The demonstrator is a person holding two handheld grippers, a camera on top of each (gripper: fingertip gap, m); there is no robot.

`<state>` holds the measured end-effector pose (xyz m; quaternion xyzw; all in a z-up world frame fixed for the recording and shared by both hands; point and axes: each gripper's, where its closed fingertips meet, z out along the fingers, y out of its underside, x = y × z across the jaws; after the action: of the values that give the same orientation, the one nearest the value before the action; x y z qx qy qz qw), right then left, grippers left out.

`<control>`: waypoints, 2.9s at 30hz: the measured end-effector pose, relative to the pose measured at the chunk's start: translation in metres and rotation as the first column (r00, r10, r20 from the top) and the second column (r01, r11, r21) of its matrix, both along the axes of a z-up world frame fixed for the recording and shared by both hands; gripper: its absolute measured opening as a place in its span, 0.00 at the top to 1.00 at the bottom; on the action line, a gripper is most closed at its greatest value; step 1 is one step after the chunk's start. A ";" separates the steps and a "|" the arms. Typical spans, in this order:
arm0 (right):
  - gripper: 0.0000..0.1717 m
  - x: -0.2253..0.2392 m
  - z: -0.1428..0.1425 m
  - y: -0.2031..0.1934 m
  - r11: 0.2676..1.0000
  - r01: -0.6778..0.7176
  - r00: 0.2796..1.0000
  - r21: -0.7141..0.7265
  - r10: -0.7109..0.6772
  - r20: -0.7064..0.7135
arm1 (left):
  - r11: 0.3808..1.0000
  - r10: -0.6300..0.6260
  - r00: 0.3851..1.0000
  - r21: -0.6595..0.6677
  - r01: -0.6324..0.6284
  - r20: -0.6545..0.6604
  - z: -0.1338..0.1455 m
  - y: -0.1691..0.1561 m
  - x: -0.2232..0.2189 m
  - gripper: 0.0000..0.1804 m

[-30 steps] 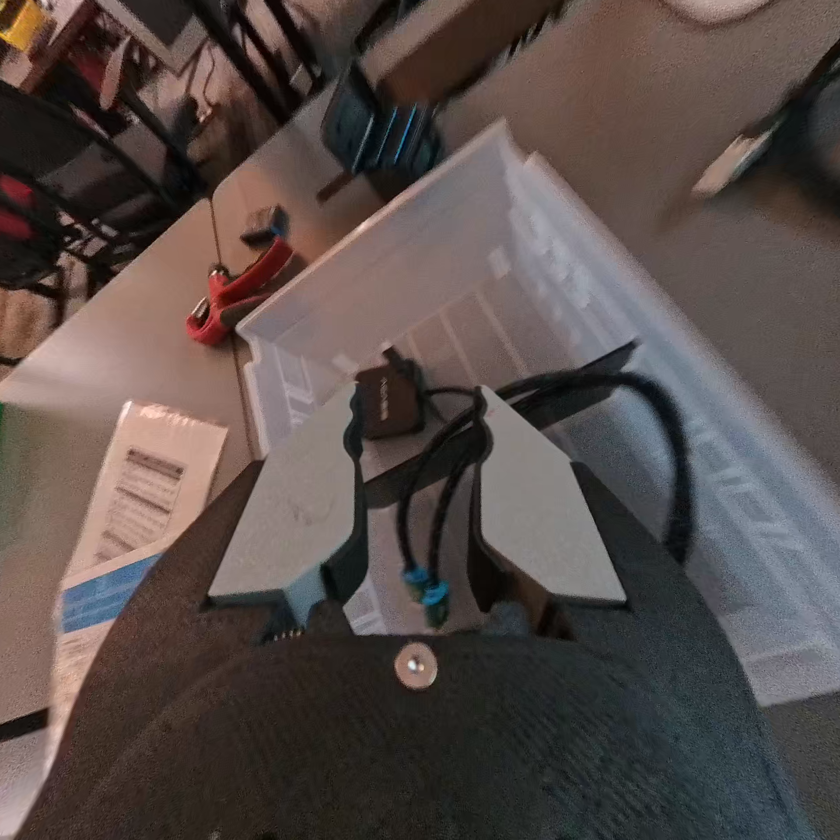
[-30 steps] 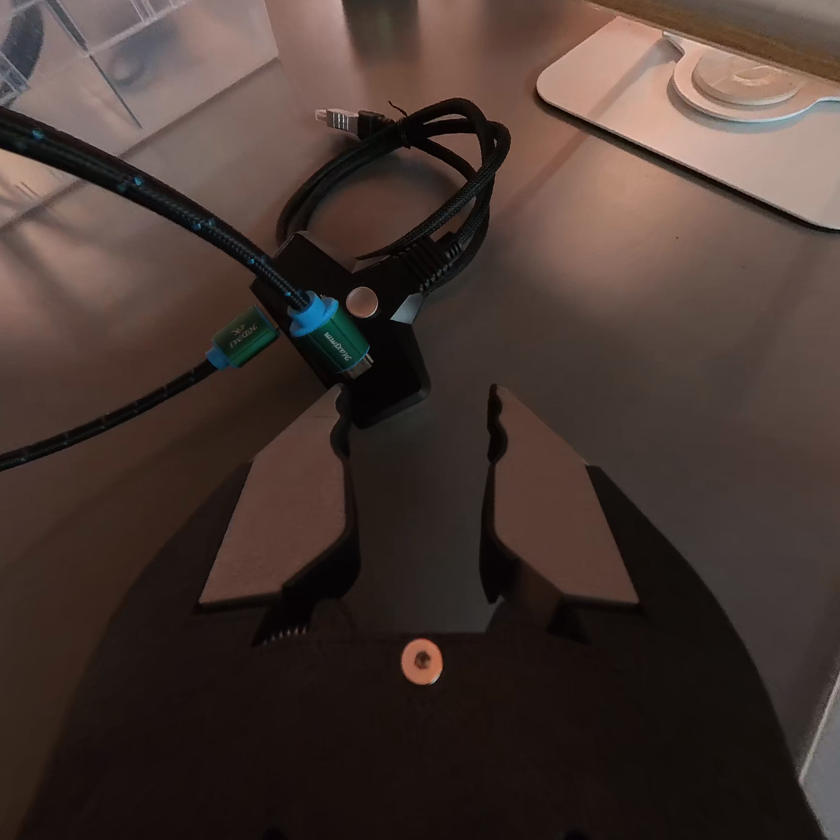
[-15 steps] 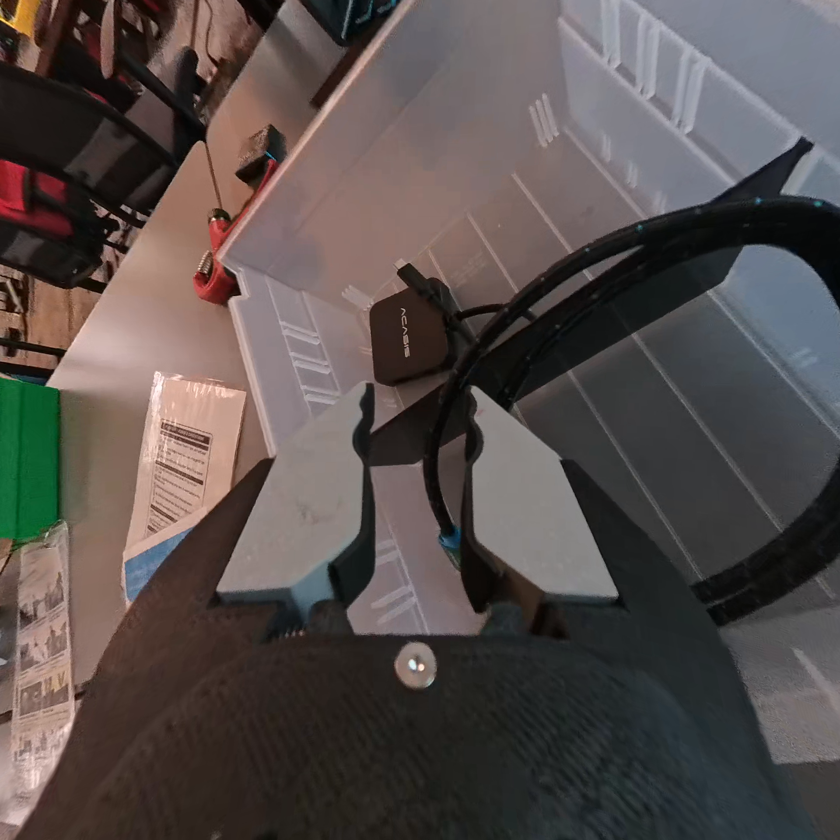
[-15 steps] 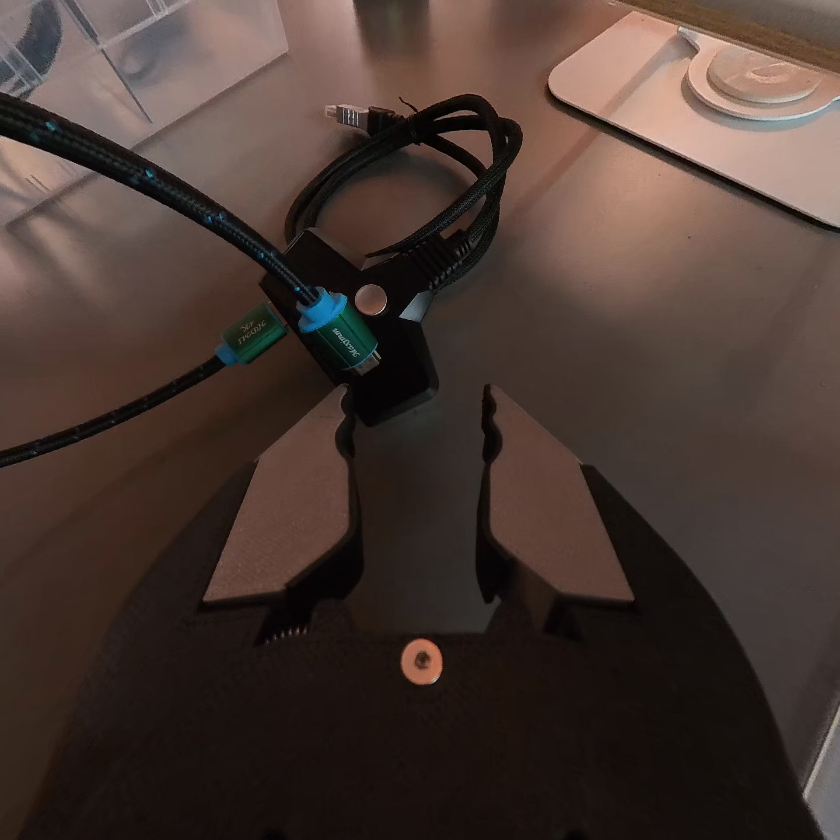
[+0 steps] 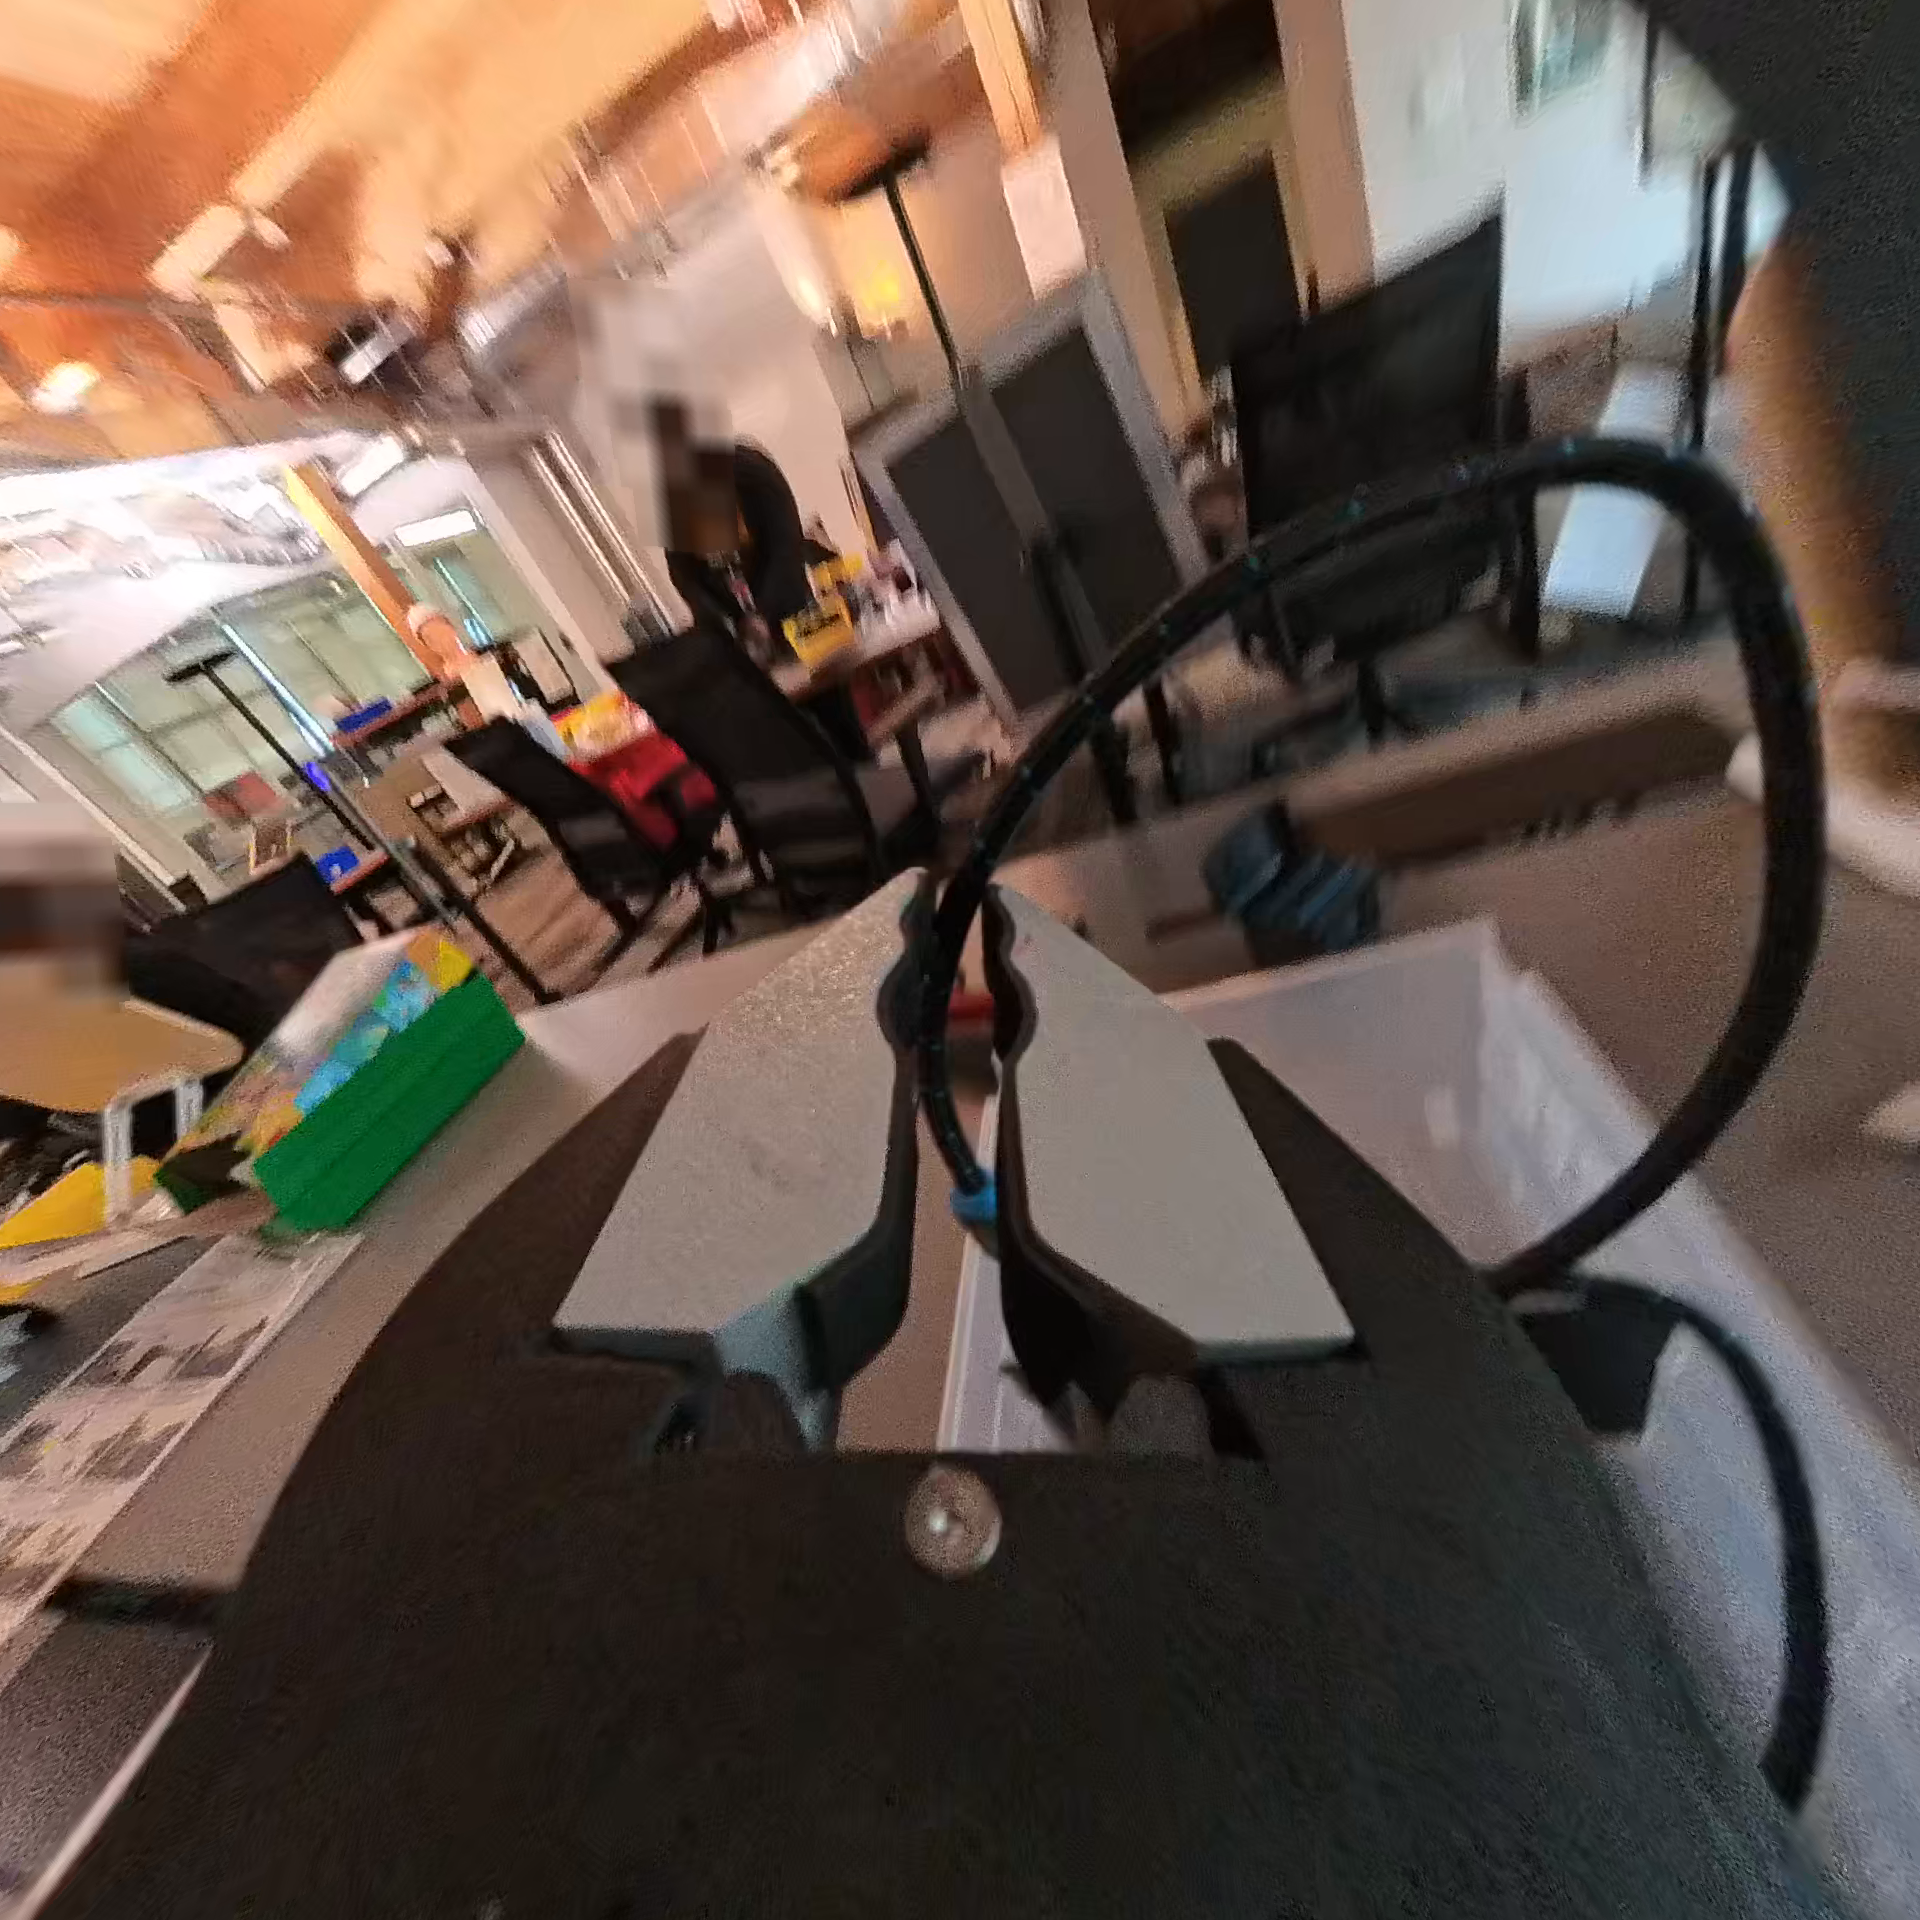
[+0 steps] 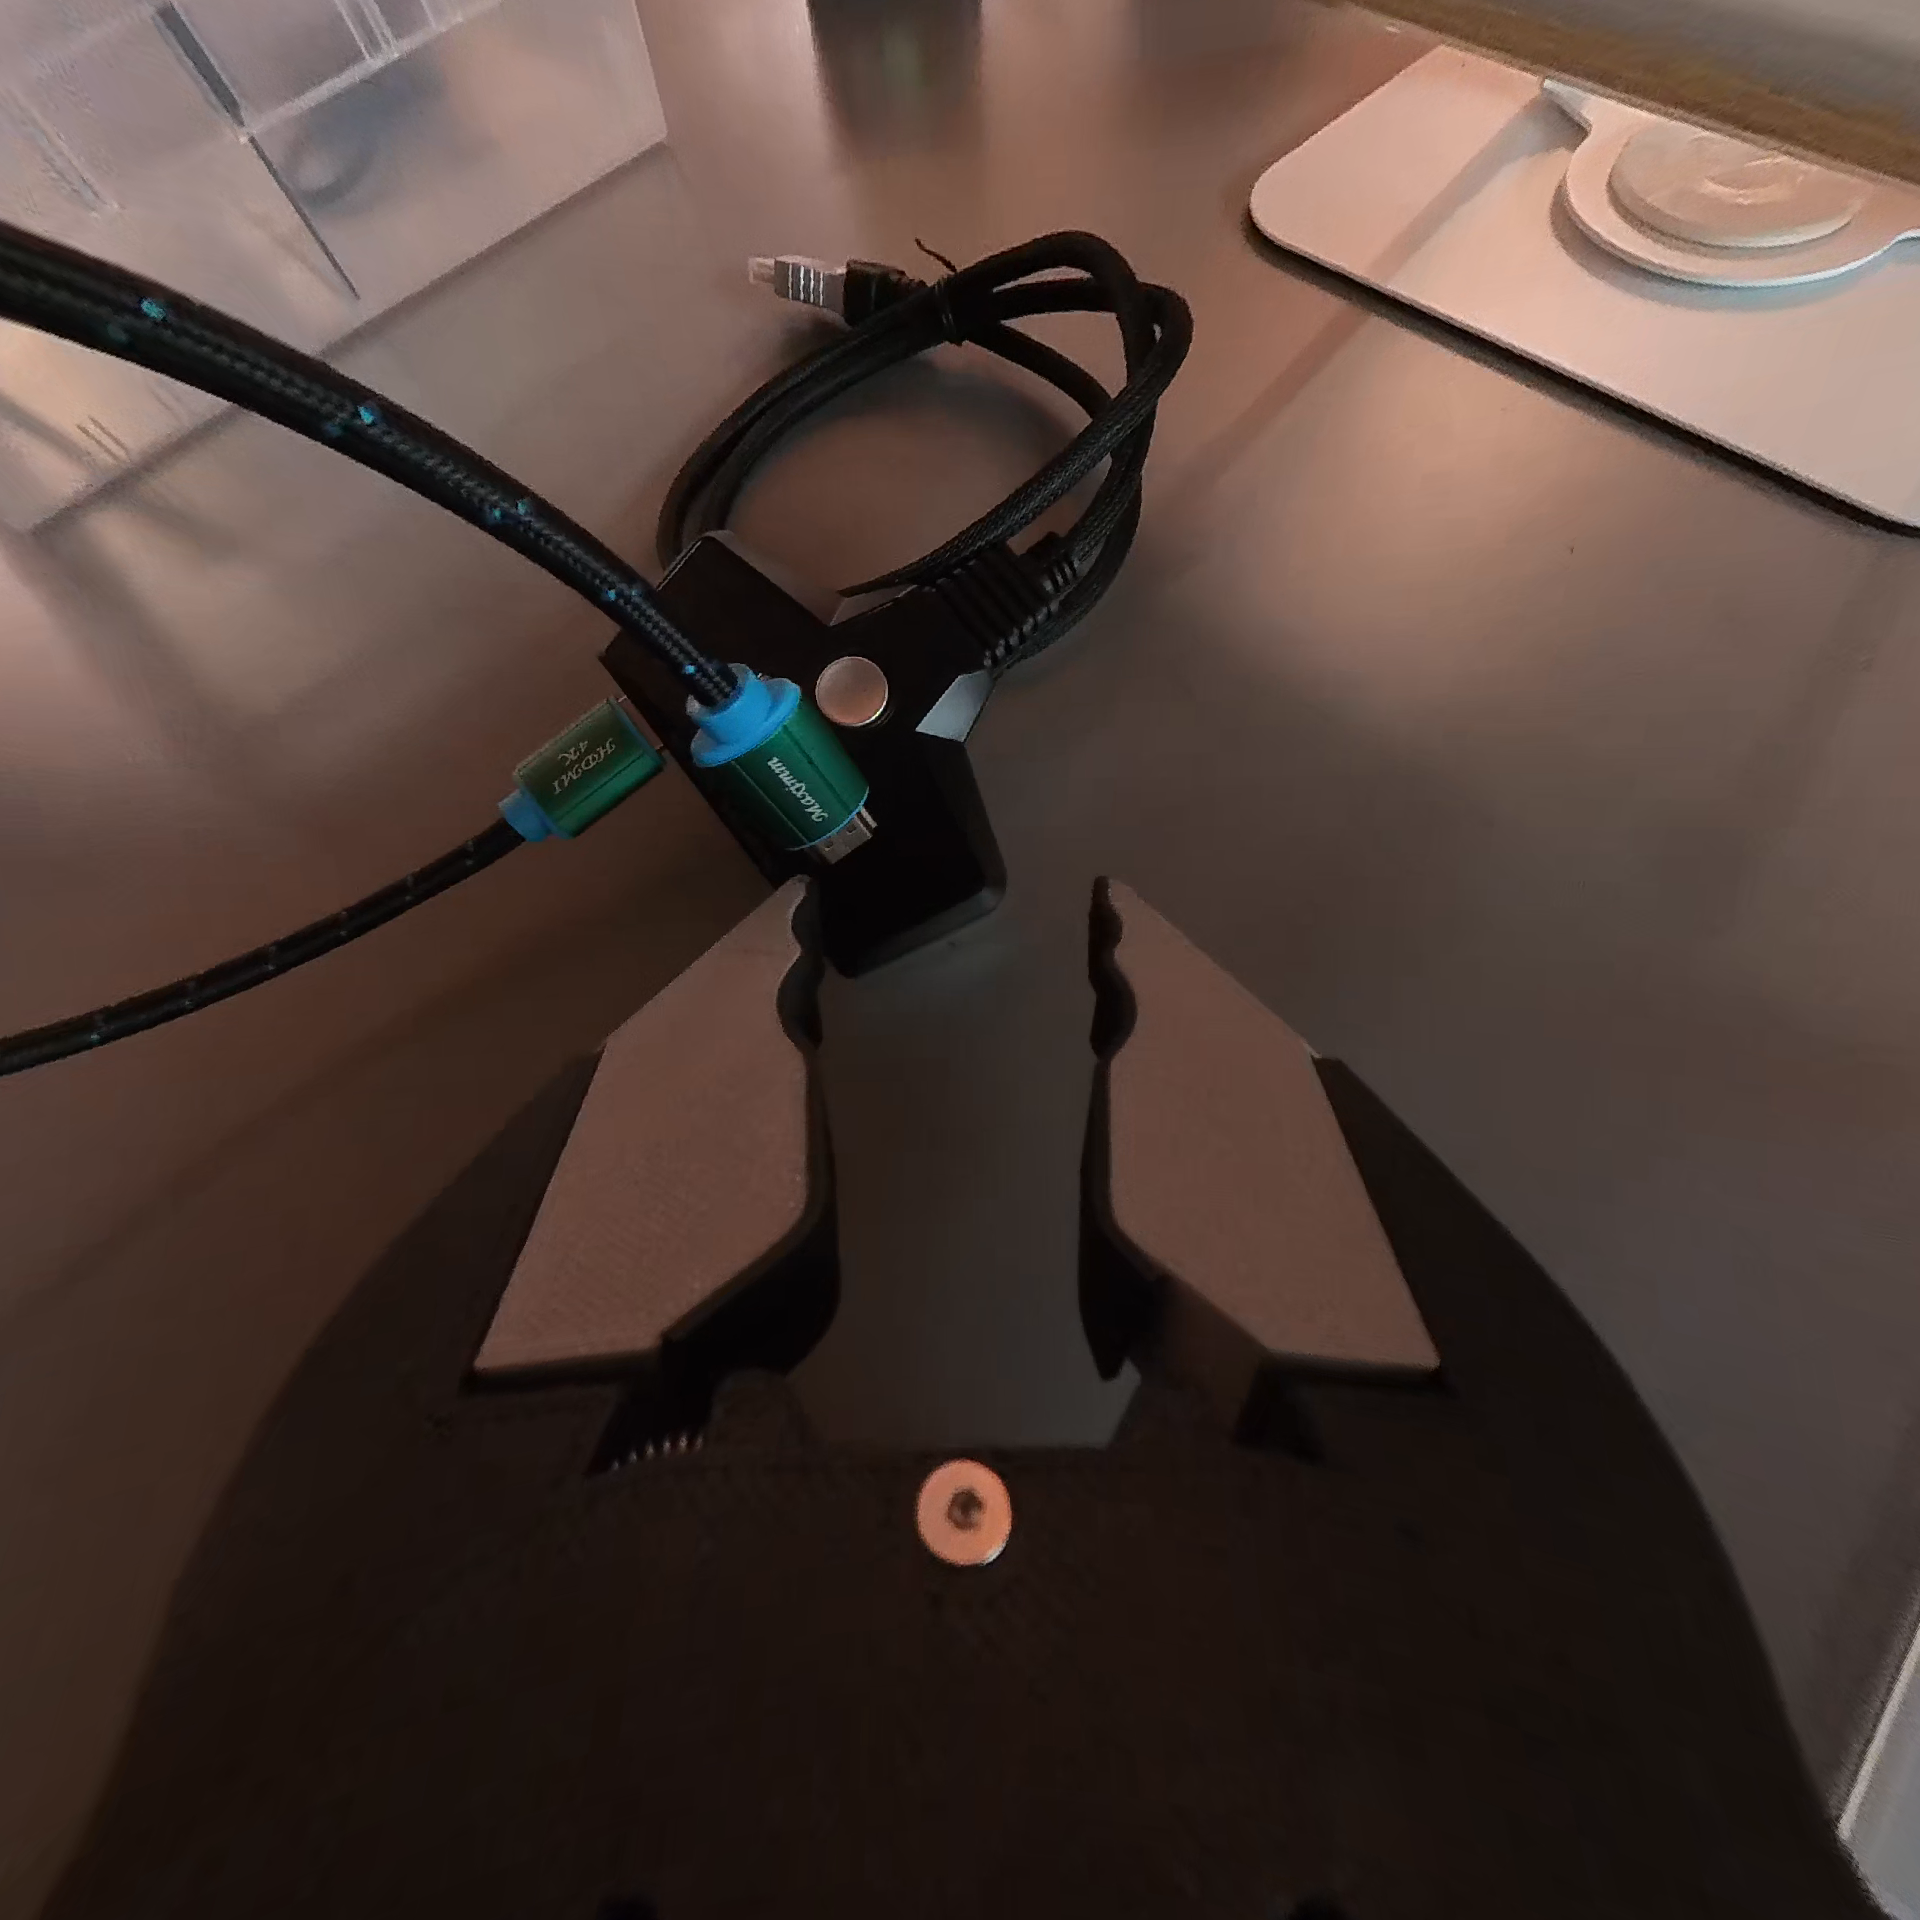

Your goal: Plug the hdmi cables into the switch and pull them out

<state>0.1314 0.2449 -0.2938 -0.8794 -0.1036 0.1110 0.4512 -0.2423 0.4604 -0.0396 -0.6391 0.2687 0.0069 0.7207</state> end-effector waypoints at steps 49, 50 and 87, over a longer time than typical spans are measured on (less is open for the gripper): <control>1.00 -0.031 0.106 -0.026 0.823 -0.171 0.974 0.541 0.222 -0.031 | 0.660 -0.730 0.655 0.044 0.750 -0.197 -0.052 -0.191 0.350 0.97; 1.00 -0.031 0.107 -0.026 0.820 -0.172 0.974 0.546 0.224 -0.029 | 0.664 -0.734 0.657 0.027 0.748 -0.171 -0.055 -0.189 0.351 0.98; 0.69 0.074 0.034 0.000 0.905 0.341 0.903 0.255 -0.391 0.177 | 0.834 -0.547 0.821 -0.193 0.517 -0.164 -0.184 -0.115 0.326 0.73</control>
<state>0.2050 0.2451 -0.2595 -0.8351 0.0026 -0.0878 0.5431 0.0837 0.3458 -0.2234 -0.5828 0.5119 -0.1454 0.6141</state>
